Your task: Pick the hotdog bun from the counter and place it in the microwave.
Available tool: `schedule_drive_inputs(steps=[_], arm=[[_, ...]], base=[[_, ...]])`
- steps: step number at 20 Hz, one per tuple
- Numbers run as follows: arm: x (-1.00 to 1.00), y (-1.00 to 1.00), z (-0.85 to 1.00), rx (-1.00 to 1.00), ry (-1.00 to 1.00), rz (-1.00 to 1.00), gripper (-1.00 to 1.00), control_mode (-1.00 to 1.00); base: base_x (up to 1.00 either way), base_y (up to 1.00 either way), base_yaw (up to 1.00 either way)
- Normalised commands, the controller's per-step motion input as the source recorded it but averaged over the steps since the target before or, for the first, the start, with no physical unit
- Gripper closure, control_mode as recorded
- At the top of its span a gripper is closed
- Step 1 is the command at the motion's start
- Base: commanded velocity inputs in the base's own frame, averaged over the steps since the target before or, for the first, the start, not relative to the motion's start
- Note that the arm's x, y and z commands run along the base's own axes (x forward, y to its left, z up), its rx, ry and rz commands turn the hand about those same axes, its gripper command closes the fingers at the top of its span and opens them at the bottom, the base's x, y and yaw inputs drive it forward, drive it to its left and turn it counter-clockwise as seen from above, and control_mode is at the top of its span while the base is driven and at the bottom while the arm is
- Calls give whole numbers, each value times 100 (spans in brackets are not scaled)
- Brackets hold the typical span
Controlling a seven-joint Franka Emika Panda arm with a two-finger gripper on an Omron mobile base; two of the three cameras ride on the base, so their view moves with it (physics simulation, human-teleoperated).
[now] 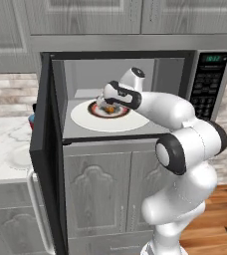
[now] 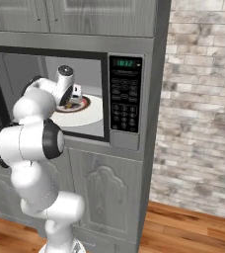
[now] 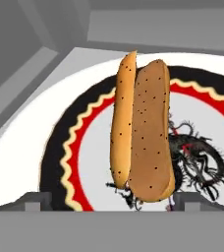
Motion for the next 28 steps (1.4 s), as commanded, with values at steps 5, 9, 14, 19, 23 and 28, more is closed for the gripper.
schedule_drive_inputs(steps=[5, 9, 14, 19, 23, 28], arm=[[-100, 0, 23, -1, -12, 0, -100, -100], [-100, -13, 24, -1, -16, 0, -100, -100], [-100, -34, 2, 0, -17, -3, -100, -100], [-100, -49, 8, 0, -1, -13, -100, -100], [-100, -52, 18, 0, 9, -14, -100, -100], [-100, -30, 6, 0, 18, -16, -100, -100]], base=[[0, 0, 0], [0, 0, 0], [0, 0, 0], [0, 0, 0], [0, 0, 0], [0, 0, 0]])
